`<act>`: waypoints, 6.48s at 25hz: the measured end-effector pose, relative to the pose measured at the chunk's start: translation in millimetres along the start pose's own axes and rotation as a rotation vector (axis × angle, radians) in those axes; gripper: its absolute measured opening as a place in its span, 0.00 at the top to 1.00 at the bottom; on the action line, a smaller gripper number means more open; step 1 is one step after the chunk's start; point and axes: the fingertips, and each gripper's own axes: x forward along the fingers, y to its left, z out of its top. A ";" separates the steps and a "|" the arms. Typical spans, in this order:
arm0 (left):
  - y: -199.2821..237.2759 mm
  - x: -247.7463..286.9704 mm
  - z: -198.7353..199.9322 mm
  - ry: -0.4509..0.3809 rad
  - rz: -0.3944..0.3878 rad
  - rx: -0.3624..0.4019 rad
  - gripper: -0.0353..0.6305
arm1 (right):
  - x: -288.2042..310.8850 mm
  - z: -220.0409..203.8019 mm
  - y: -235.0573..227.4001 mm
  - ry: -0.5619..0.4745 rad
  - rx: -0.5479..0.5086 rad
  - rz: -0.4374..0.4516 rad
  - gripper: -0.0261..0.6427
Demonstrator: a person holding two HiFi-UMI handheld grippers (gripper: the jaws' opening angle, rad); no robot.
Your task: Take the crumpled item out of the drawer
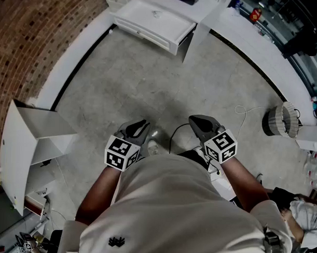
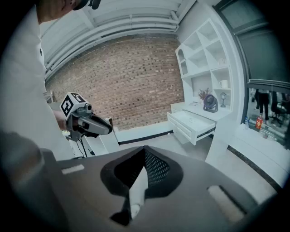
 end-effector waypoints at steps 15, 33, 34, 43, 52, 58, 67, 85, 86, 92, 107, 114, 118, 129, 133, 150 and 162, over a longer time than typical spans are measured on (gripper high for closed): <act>111.8 28.7 32.5 -0.044 -0.017 -0.039 0.67 | 86.6 14.9 8.9 0.047 0.000 0.041 0.94; 271.8 215.3 204.9 0.037 0.034 -0.007 0.66 | 192.3 140.7 -196.4 -0.060 0.011 0.034 0.91; 277.8 224.9 211.4 0.043 0.030 0.003 0.66 | 192.0 143.5 -206.4 -0.068 0.014 0.013 0.91; 364.9 320.5 270.3 0.117 0.004 0.099 0.66 | 193.5 148.8 -279.1 -0.071 0.111 -0.205 0.91; 480.0 439.3 303.7 0.254 -0.019 0.125 0.65 | 218.4 154.8 -342.8 -0.024 0.247 -0.405 0.92; 561.1 506.4 301.9 0.367 -0.011 0.124 0.64 | 268.5 178.3 -371.8 -0.016 0.338 -0.492 0.92; 592.7 588.8 284.9 0.484 -0.068 0.063 0.64 | 282.3 185.4 -379.9 0.041 0.472 -0.635 0.93; 620.4 643.1 257.0 0.542 -0.042 0.031 0.87 | 291.0 163.5 -356.6 0.102 0.614 -0.723 0.93; 618.5 641.0 257.5 0.541 -0.045 0.033 0.88 | 290.7 162.3 -356.5 0.101 0.614 -0.721 0.93; 603.9 620.5 265.5 0.514 -0.066 0.044 0.89 | 285.7 167.8 -356.8 0.069 0.577 -0.714 0.94; 545.5 531.6 305.3 0.367 -0.051 0.089 0.90 | 242.2 148.9 -319.5 -0.034 0.499 -0.675 0.94; 504.1 470.4 308.2 0.293 -0.046 0.106 0.90 | 215.7 132.1 -291.7 -0.073 0.461 -0.652 0.94; 479.4 431.6 295.1 0.262 -0.061 0.089 0.90 | 206.8 120.5 -271.1 -0.086 0.452 -0.634 0.94; 414.5 326.7 274.6 0.176 -0.137 0.131 0.90 | 195.8 107.7 -220.2 -0.113 0.390 -0.599 0.94; 402.6 297.9 270.9 0.154 -0.153 0.147 0.90 | 200.8 108.6 -207.1 -0.143 0.408 -0.577 0.94; 360.5 218.0 247.8 0.131 -0.227 0.219 0.90 | 195.9 113.8 -175.7 -0.149 0.346 -0.601 0.94; 355.6 198.1 238.1 0.121 -0.237 0.220 0.90 | 195.9 112.8 -165.9 -0.142 0.330 -0.601 0.94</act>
